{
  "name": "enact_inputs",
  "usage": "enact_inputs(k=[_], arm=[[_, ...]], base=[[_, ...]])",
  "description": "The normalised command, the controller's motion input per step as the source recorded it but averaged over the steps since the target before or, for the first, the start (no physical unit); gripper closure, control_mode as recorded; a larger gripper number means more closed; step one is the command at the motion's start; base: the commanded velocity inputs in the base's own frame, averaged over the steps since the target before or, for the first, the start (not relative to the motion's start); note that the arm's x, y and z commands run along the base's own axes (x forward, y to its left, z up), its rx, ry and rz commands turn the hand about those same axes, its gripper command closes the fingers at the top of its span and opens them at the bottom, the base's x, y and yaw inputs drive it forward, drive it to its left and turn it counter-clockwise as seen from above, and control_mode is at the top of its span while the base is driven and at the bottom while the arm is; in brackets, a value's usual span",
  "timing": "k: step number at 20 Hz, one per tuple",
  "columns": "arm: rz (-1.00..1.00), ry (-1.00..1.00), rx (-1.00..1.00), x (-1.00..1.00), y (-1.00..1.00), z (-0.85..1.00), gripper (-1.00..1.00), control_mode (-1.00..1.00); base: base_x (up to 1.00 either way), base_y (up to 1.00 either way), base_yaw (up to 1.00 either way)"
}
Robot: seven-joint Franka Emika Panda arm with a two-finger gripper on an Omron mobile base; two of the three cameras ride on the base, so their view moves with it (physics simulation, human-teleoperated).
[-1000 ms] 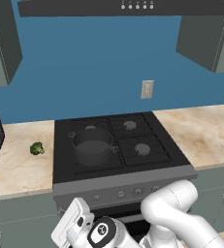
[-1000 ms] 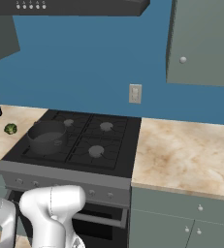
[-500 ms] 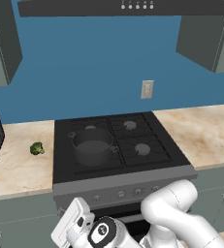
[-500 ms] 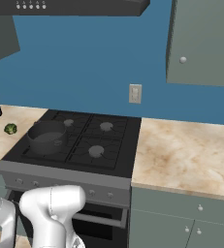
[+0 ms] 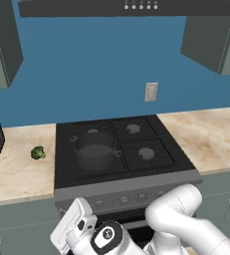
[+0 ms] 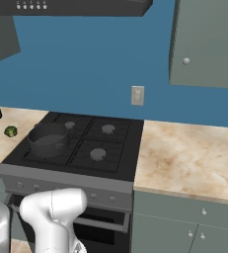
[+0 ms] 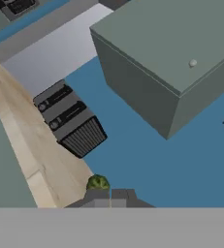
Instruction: Turn on the burner for the pot on the stove. Wait thirty seconds for the pot to heat up. Then add the broccoli to the pot.
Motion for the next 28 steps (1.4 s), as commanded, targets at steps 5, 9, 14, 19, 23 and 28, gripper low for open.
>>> enact_inputs(k=[5, 9, 14, 19, 23, 28], arm=[[-0.09, 0.23, -0.04, 0.00, -0.07, 1.00, 1.00, -1.00], [-0.04, 0.30, -0.03, 0.00, -0.07, 1.00, 1.00, -1.00], [-0.04, 0.40, 0.03, 0.00, -0.01, 0.98, 1.00, -1.00], [-0.11, 0.32, 0.09, 0.00, -0.03, 0.97, 1.00, -1.00], [-0.12, 0.22, 0.06, 0.00, -0.02, 0.66, 1.00, -1.00], [-0.05, 0.31, 0.01, 0.20, 0.05, 0.44, 1.00, -1.00]], base=[[0.00, 0.00, 0.00], [0.00, 0.00, 0.00], [0.00, 0.00, 0.00], [0.00, 0.00, 0.00], [0.00, 0.00, 0.00], [0.00, 0.00, 0.00]])
